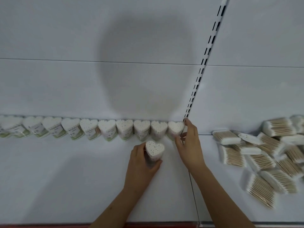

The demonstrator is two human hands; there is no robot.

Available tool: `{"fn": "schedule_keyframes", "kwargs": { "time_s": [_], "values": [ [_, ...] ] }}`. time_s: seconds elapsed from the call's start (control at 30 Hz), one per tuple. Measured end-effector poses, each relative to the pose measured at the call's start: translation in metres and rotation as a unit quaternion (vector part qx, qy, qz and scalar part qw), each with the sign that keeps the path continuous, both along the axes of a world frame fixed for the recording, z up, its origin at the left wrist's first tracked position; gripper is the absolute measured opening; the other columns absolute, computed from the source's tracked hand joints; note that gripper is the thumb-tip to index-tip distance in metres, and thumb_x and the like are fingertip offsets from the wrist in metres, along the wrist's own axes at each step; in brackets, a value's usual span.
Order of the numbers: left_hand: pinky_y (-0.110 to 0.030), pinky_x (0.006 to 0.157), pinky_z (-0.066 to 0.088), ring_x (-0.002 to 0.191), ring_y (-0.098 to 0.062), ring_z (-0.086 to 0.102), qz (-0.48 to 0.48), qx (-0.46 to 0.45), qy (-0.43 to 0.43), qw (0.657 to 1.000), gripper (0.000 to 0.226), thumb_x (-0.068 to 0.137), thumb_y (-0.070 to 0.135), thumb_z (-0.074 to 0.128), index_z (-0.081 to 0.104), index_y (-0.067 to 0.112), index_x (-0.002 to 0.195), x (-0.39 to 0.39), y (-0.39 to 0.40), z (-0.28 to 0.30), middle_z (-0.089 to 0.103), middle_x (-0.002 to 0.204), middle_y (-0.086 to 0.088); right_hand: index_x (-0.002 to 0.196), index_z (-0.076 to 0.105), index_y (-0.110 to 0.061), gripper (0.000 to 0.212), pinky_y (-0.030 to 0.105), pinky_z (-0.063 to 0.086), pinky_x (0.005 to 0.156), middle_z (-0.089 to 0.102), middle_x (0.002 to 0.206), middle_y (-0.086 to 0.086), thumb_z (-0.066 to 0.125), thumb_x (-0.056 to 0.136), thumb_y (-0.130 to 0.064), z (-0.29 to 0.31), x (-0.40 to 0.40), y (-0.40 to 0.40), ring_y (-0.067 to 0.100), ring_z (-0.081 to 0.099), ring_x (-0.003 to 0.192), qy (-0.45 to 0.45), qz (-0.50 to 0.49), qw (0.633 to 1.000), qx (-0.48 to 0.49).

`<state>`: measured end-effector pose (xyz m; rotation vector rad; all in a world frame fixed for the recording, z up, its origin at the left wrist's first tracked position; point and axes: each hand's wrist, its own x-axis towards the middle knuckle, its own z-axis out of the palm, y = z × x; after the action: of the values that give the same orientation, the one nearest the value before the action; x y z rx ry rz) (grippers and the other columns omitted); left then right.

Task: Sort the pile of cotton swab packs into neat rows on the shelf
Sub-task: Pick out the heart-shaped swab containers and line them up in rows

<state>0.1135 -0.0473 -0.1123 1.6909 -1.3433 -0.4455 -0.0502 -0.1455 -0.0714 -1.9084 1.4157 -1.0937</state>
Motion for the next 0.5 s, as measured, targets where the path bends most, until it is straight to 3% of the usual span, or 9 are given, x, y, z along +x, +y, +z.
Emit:
{"fn": "schedule_keyframes", "kwargs": {
  "time_s": [0.1, 0.2, 0.27, 0.37, 0.5],
  "values": [
    [-0.026, 0.093, 0.045, 0.111, -0.013, 0.051, 0.0, 0.0, -0.002, 1.0, 0.069, 0.072, 0.037, 0.085, 0.054, 0.017, 0.13, 0.0, -0.001, 0.001, 0.054, 0.118, 0.005, 0.154, 0.023, -0.021, 0.067, 0.025, 0.046, 0.097, 0.034, 0.144, -0.009, 0.059, 0.097, -0.02, 0.002, -0.002, 0.016, 0.005, 0.05, 0.118, -0.004, -0.02, 1.0, -0.002],
    [-0.023, 0.092, 0.043, 0.109, -0.01, 0.049, -0.001, -0.005, -0.012, 1.0, 0.068, 0.071, 0.038, 0.086, 0.054, 0.018, 0.128, -0.001, 0.001, 0.002, 0.052, 0.115, 0.007, 0.146, 0.038, -0.022, 0.055, 0.028, 0.051, 0.092, 0.044, 0.131, -0.014, 0.06, 0.096, -0.027, 0.006, -0.002, 0.037, 0.005, 0.057, 0.106, -0.036, -0.056, 0.998, 0.016],
    [-0.022, 0.092, 0.043, 0.109, -0.008, 0.048, -0.001, -0.006, -0.015, 1.0, 0.068, 0.072, 0.04, 0.085, 0.054, 0.019, 0.129, -0.001, 0.001, 0.004, 0.052, 0.116, 0.008, 0.136, 0.05, -0.026, 0.043, 0.028, 0.053, 0.086, 0.055, 0.119, -0.016, 0.06, 0.096, -0.034, 0.007, 0.003, 0.052, 0.001, 0.06, 0.097, -0.03, -0.016, 0.999, 0.032],
    [-0.025, 0.09, 0.046, 0.107, -0.011, 0.052, -0.025, -0.007, -0.02, 0.999, 0.066, 0.075, 0.039, 0.083, 0.055, 0.017, 0.131, 0.001, 0.0, 0.003, 0.053, 0.116, 0.004, 0.14, 0.05, -0.029, 0.046, 0.024, 0.05, 0.093, 0.06, 0.124, -0.017, 0.056, 0.096, -0.044, 0.001, 0.017, 0.071, -0.001, 0.059, 0.108, 0.004, 0.082, 0.993, 0.08],
    [-0.019, 0.091, 0.046, 0.11, -0.012, 0.053, -0.048, 0.01, 0.011, 0.999, 0.075, 0.076, 0.038, 0.08, 0.049, 0.015, 0.141, 0.004, 0.002, 0.004, 0.046, 0.12, 0.004, 0.139, 0.047, -0.031, 0.043, 0.005, 0.044, 0.087, 0.06, 0.123, -0.018, 0.059, 0.098, -0.031, 0.005, 0.028, 0.078, -0.012, 0.056, 0.11, -0.04, 0.114, 0.983, 0.135]
  ]
}}
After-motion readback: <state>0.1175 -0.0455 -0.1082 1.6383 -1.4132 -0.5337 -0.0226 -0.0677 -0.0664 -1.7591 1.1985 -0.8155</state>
